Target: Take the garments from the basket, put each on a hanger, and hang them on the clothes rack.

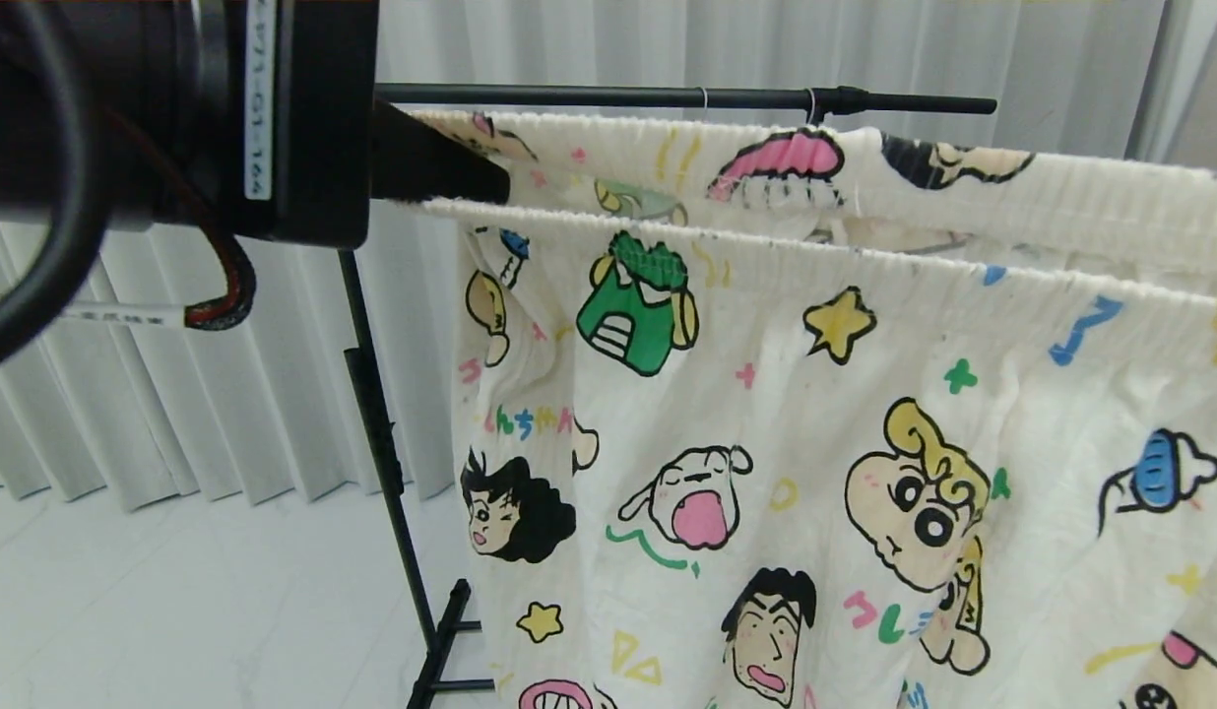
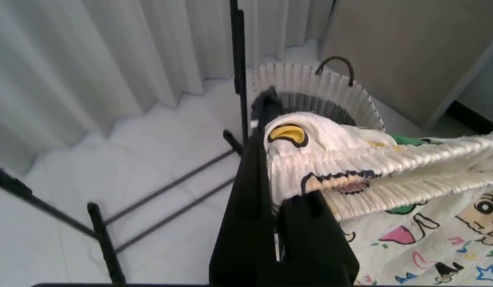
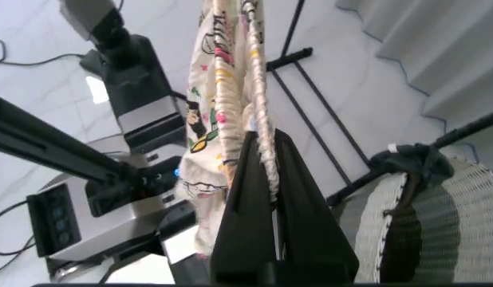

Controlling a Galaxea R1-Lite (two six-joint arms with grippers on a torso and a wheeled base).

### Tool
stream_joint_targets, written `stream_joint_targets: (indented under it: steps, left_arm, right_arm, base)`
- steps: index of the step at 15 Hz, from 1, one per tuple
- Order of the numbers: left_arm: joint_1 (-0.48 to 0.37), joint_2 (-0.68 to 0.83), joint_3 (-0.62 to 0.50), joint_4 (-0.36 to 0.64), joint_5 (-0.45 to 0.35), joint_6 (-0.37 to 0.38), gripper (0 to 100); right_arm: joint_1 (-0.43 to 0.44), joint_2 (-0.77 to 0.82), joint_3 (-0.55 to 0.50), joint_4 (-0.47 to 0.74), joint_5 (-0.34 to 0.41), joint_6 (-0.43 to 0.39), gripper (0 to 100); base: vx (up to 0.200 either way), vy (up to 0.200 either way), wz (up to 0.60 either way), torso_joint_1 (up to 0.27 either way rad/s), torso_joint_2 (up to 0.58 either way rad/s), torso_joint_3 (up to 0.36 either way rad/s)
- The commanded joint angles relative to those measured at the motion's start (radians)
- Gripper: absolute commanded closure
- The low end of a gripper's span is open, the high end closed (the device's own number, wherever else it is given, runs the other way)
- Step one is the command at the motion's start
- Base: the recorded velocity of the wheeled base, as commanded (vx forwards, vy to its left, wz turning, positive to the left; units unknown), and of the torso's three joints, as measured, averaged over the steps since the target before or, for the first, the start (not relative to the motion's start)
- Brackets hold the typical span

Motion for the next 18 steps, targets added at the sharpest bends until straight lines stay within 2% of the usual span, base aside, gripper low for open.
stream_joint_targets:
  steps: [1,2,3,6,8,9,11,12,15,16,18]
  left_arm:
    - [-0.001,-0.005,0.005,0.059,0.001,-0.036,100]
    - [0.001,-0.019,0.002,0.140,0.000,-0.081,100]
    - [-0.003,-0.039,0.005,0.209,0.000,-0.125,100]
    - [-0.098,-0.100,0.008,0.363,-0.009,-0.260,100]
    - [-0.243,-0.131,0.007,0.381,-0.022,-0.386,100]
    - [-0.351,-0.151,0.007,0.381,-0.023,-0.467,100]
    - [-0.503,-0.192,0.008,0.381,-0.023,-0.539,100]
    - [-0.530,-0.201,0.008,0.381,-0.023,-0.544,100]
    - [-0.532,-0.201,0.010,0.383,-0.020,-0.535,100]
    - [-0.510,-0.197,0.030,0.392,-0.006,-0.486,100]
    - [-0.348,-0.197,0.122,0.390,0.081,-0.187,100]
  right_arm:
    - [-0.057,0.014,0.016,-0.010,-0.109,-0.007,100]
    - [-0.062,0.028,0.032,-0.049,-0.175,-0.004,100]
    - [-0.062,0.042,0.056,-0.119,-0.204,-0.001,100]
    - [-0.054,0.100,0.177,-0.404,-0.198,-0.004,100]
    - [-0.022,0.151,0.219,-0.571,-0.193,-0.003,100]
    - [-0.008,0.188,0.219,-0.640,-0.190,-0.003,100]
    - [0.019,0.220,0.217,-0.672,-0.193,-0.003,100]
    - [0.021,0.221,0.222,-0.672,-0.195,-0.004,100]
    - [0.012,0.206,0.230,-0.668,-0.213,-0.003,100]
    - [-0.013,0.194,0.236,-0.654,-0.245,-0.003,100]
    - [-0.056,0.154,0.234,-0.566,-0.337,-0.003,100]
  base:
    - [0.000,0.000,0.00,0.000,0.00,0.000]
    - [0.000,0.000,0.00,0.000,0.00,0.000]
    - [0.000,0.000,0.00,0.000,0.00,0.000]
    - [0.000,0.000,0.00,0.000,0.00,0.000]
    - [0.000,0.000,0.00,0.000,0.00,0.000]
    - [0.000,0.000,0.00,0.000,0.00,0.000]
    - [0.000,0.000,0.00,0.000,0.00,0.000]
    - [0.000,0.000,0.00,0.000,0.00,0.000]
    - [0.000,0.000,0.00,0.000,0.00,0.000]
    - [0.000,0.000,0.00,0.000,0.00,0.000]
    - [0.000,0.000,0.00,0.000,0.00,0.000]
